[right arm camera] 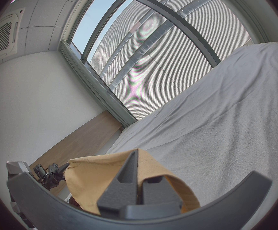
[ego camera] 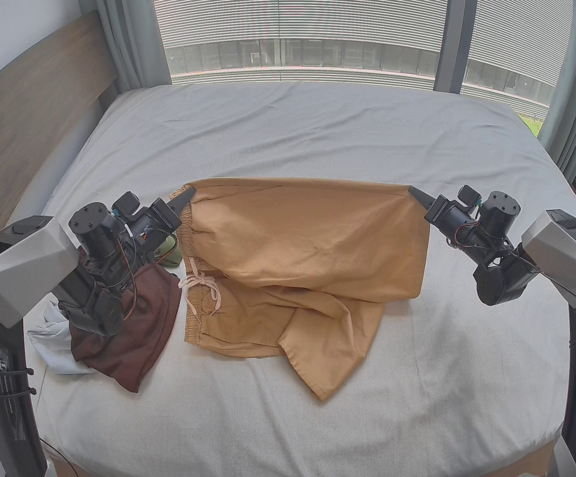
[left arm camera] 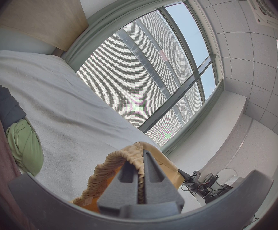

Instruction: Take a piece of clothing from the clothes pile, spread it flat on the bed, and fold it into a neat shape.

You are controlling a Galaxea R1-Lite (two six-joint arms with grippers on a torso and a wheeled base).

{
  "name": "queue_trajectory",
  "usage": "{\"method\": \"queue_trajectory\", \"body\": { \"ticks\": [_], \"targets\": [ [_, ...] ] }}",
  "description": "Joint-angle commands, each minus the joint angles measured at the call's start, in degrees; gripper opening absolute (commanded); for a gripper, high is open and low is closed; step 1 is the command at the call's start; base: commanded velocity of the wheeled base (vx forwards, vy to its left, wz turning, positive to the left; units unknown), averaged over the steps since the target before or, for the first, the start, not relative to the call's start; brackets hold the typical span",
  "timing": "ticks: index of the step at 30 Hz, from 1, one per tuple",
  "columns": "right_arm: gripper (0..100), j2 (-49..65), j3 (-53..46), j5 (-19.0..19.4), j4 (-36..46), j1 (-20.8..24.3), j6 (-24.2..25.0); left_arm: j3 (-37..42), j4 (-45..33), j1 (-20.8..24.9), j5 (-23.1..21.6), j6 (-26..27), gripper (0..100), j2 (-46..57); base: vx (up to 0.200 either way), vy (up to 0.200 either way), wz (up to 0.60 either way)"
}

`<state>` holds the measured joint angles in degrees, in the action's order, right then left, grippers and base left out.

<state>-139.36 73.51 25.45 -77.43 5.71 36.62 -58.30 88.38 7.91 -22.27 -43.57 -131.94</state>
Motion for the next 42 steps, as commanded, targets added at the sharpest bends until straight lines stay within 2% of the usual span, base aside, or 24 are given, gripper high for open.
{"method": "queue_trajectory", "body": {
  "ticks": [1,19,20,21,27,33,36,42],
  "targets": [
    [0,-1.88,2.96,0.03,1.06,0.01,-0.32,-1.91,0.04,0.00,0.39,-0.02,0,-2.53,0.000,0.000,0.00],
    [0,-3.90,7.88,0.03,3.87,0.01,-1.55,-3.23,-0.14,-0.35,0.65,-0.02,0,-3.32,0.000,0.000,0.00],
    [100,-3.99,7.97,0.03,4.05,0.01,-1.55,-3.32,-0.14,-0.35,0.65,-0.02,0,-3.32,0.000,0.000,0.00],
    [100,-3.99,8.32,0.12,4.13,0.01,-1.55,-3.58,-0.14,-0.35,0.65,-0.02,100,-3.32,0.000,0.000,0.00],
    [100,-4.78,11.66,-0.58,4.66,0.01,-1.55,-5.25,-0.75,-0.44,1.35,-0.02,100,-4.20,0.000,0.000,0.00],
    [100,-4.07,10.07,-2.16,4.57,-0.78,-2.52,-6.30,-4.09,-0.44,1.79,-0.11,100,-4.56,0.000,0.000,0.00],
    [100,-2.76,6.03,-2.25,3.96,-1.75,-4.89,-7.01,-7.00,-0.79,3.02,-0.11,100,-4.73,0.000,0.000,0.00],
    [100,0.50,-3.72,-2.16,-0.70,-2.19,-5.07,-6.39,-9.54,-1.41,4.69,0.15,100,-3.94,0.000,0.000,0.00]
  ]
}}
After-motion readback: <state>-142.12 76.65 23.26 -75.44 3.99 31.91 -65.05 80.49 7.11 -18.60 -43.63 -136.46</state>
